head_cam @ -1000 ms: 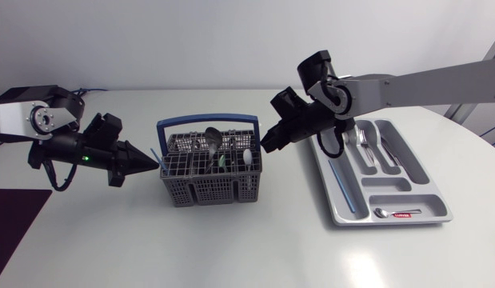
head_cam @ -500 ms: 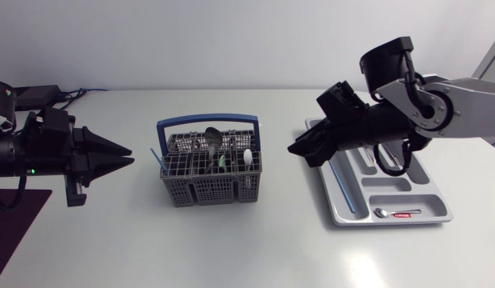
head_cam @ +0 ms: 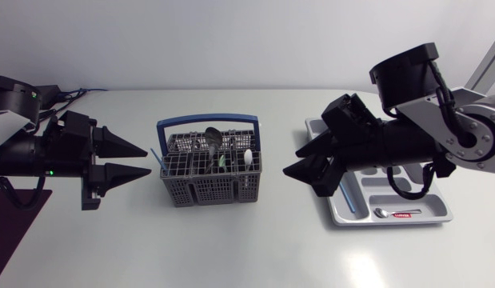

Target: Unload the cutlery basket into the drawer organizer.

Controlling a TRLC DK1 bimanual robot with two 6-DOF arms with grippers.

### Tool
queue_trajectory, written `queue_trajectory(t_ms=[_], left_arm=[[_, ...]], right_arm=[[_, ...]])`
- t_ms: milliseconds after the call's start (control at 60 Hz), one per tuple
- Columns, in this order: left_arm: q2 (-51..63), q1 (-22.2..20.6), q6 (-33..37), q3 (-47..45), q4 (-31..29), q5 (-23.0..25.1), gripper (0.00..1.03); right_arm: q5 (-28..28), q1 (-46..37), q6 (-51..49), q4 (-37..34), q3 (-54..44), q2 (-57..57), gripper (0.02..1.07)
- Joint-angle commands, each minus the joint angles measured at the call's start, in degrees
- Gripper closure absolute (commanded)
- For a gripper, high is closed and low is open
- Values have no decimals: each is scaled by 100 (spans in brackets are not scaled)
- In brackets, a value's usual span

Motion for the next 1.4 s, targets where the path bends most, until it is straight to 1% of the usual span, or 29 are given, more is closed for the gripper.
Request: queue_trajectory(t_ms=[0, 233, 433, 483, 633, 700, 717, 750, 767, 783, 800, 833, 917, 933, 983, 1017, 1117, 1250, 1383], left_arm=[[262, 90, 57, 175, 101, 78, 49], [693, 37, 48, 456, 137, 87, 49], [1071, -42, -233, 825, 137, 87, 50], [1150, -147, -250, 869, 137, 87, 55], [1220, -244, -321, 878, 154, 122, 71], [1229, -244, -321, 878, 154, 122, 77], [1229, -244, -321, 878, 154, 122, 80], [1229, -235, -321, 878, 154, 122, 83], [1229, -226, -321, 878, 154, 122, 87], [1229, -218, -321, 878, 154, 122, 87], [1229, -209, -321, 878, 154, 122, 91], [1229, -191, -329, 869, 154, 122, 93], [1229, -139, -338, 869, 154, 122, 94], [1229, -130, -356, 878, 154, 122, 96], [1229, -121, -382, 887, 154, 122, 96], [1220, -112, -391, 904, 145, 122, 99], [1185, -95, -444, 1036, 40, 122, 100], [1045, -77, -558, 1212, -92, 122, 100], [878, -86, -602, 1467, -391, 122, 100]], right_arm=[[-21, 73, 40, -84, -142, -50, 34], [-21, 178, 102, -75, -159, -50, 34], [-21, 213, 146, -31, -221, -59, 34], [-21, 231, 146, -22, -247, -59, 34], [-13, 231, 146, -4, -256, -50, 34], [-13, 231, 146, -4, -265, -41, 34], [-13, 231, 146, 4, -265, -41, 34], [-13, 231, 146, 4, -274, -41, 34], [-13, 231, 146, 4, -274, -41, 34], [-13, 231, 146, 4, -274, -41, 34], [-13, 240, 146, 4, -274, -41, 34], [-13, 231, 146, 4, -274, -41, 34], [-13, 240, 146, 13, -282, -41, 34], [-13, 249, 146, 13, -282, -32, 34], [-13, 257, 146, 13, -291, -32, 34], [-13, 257, 155, 13, -291, -41, 34], [-13, 275, 155, 13, -274, -59, 34], [-13, 292, 155, -31, -256, -111, 34], [-13, 336, 155, -66, -247, -155, 34]])
